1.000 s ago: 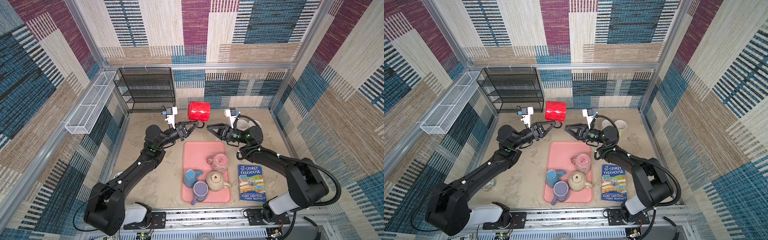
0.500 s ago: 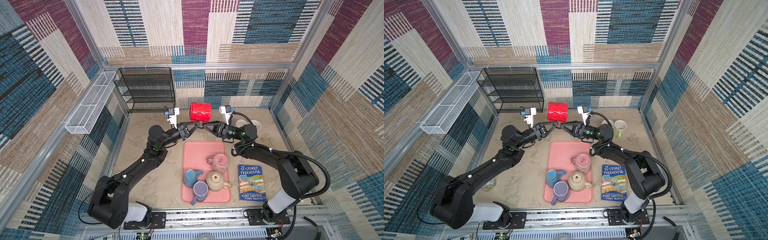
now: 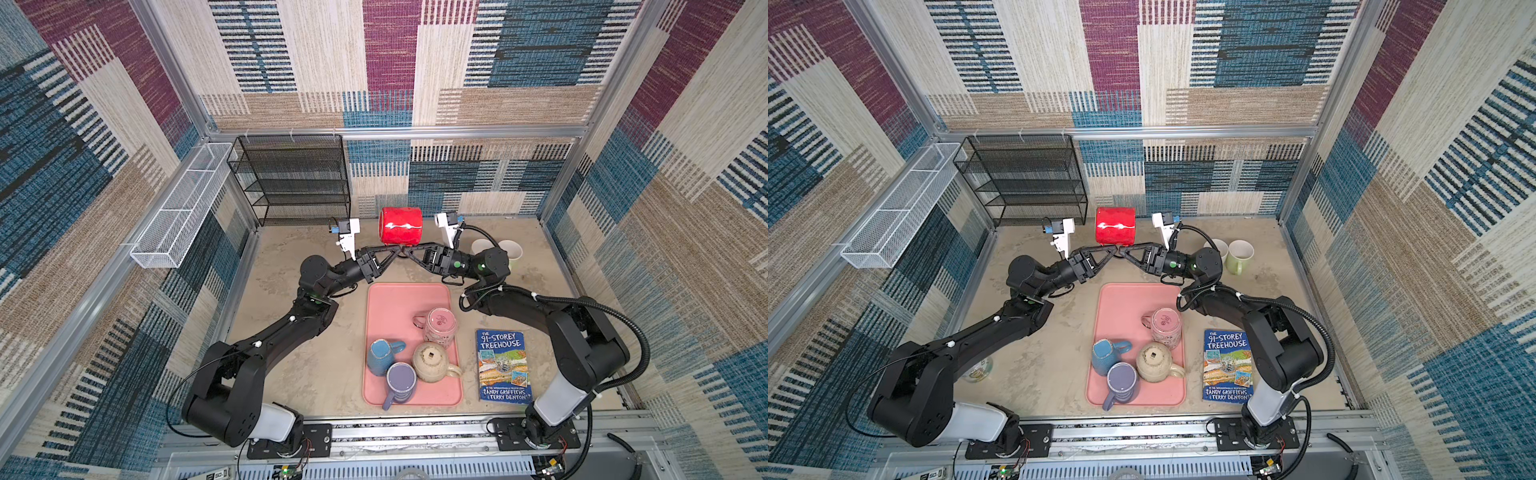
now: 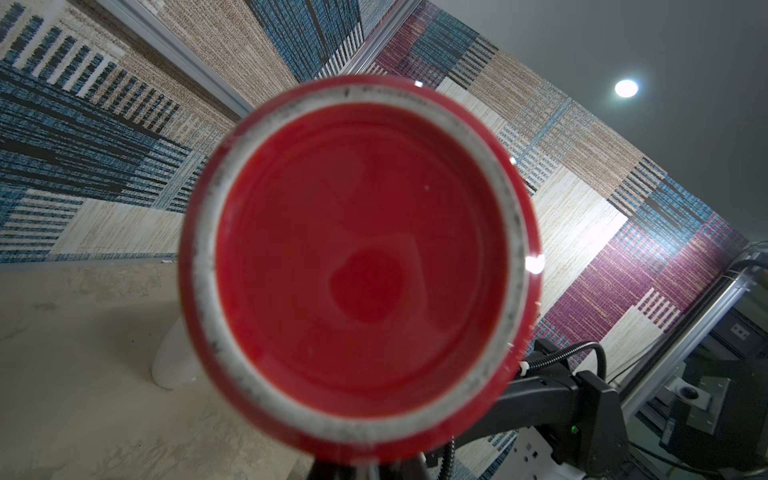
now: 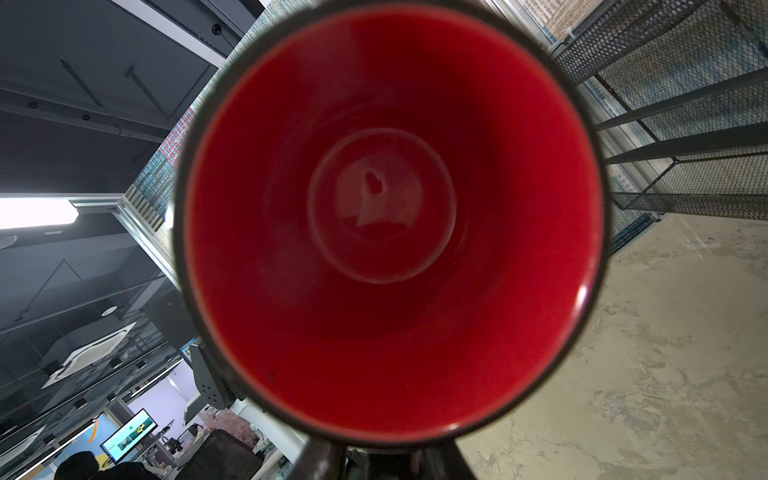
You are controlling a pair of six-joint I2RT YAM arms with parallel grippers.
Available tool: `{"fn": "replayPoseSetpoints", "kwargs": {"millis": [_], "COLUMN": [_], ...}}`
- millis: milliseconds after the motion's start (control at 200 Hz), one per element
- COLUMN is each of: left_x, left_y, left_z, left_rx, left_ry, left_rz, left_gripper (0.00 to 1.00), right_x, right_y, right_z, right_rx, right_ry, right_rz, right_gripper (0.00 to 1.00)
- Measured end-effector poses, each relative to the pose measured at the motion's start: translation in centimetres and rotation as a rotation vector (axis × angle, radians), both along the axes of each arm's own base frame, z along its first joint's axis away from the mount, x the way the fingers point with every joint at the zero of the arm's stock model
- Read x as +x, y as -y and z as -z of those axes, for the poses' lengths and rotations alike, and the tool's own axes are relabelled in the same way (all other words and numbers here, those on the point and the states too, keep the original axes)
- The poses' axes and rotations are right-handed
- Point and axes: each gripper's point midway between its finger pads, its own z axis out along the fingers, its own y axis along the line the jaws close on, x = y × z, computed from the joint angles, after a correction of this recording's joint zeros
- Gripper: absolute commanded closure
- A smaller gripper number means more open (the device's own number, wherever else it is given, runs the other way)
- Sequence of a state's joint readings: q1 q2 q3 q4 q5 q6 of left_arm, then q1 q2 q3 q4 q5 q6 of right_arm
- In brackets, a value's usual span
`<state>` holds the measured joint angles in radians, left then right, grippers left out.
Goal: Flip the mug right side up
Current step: 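Close the right gripper on the red mug beside the left gripper, then open the left gripper and draw it back while the right gripper holds the mug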
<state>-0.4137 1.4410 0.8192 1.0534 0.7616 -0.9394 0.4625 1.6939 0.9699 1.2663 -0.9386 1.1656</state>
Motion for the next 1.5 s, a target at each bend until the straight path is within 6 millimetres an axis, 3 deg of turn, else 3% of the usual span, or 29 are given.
{"fn": "replayPoseSetpoints", "kwargs": {"millis": [95,220,451,586,761,1012,1162,1412,1497], "left_x": [0.0,0.0,0.1,0.0,-0.6,-0.6,-0.7,-0.8,-0.6], "left_y": [0.1,0.2,0.3,0.3,0.5,0.1,-0.8,-3.6,-4.7], "left_z": [0.0,0.0,0.2,0.0,0.0,0.7,0.2,-1.4,-1.0], "left_rx": [-0.007,-0.016,-0.011,0.009,0.057,0.125,0.198,0.390,0.466], "left_ry": [0.010,0.017,0.011,0.008,0.030,0.012,0.015,0.075,0.057], "left_rz": [0.002,0.001,0.003,0.007,0.017,-0.004,-0.056,-0.232,-0.298], "left_gripper": [1.00,1.00,1.00,0.74,0.60,0.53,0.52,0.46,0.15], "right_x": [0.1,0.3,0.4,0.1,-0.8,-1.0,-0.8,1.3,2.4], "right_y": [0.0,0.0,0.1,0.3,0.7,1.0,1.7,2.7,3.1], "right_z": [0.0,0.1,0.4,0.3,-0.8,-0.5,-0.7,0.0,0.3], "right_rx": [0.001,0.002,0.002,0.004,0.012,-0.023,-0.061,-0.212,-0.291], "right_ry": [-0.001,-0.001,-0.009,-0.008,0.031,0.030,0.041,-0.002,-0.008], "right_rz": [0.002,0.007,0.014,0.025,0.035,0.066,0.104,0.225,0.291], "right_gripper": [0.83,1.00,1.00,1.00,1.00,1.00,1.00,1.00,1.00]}}
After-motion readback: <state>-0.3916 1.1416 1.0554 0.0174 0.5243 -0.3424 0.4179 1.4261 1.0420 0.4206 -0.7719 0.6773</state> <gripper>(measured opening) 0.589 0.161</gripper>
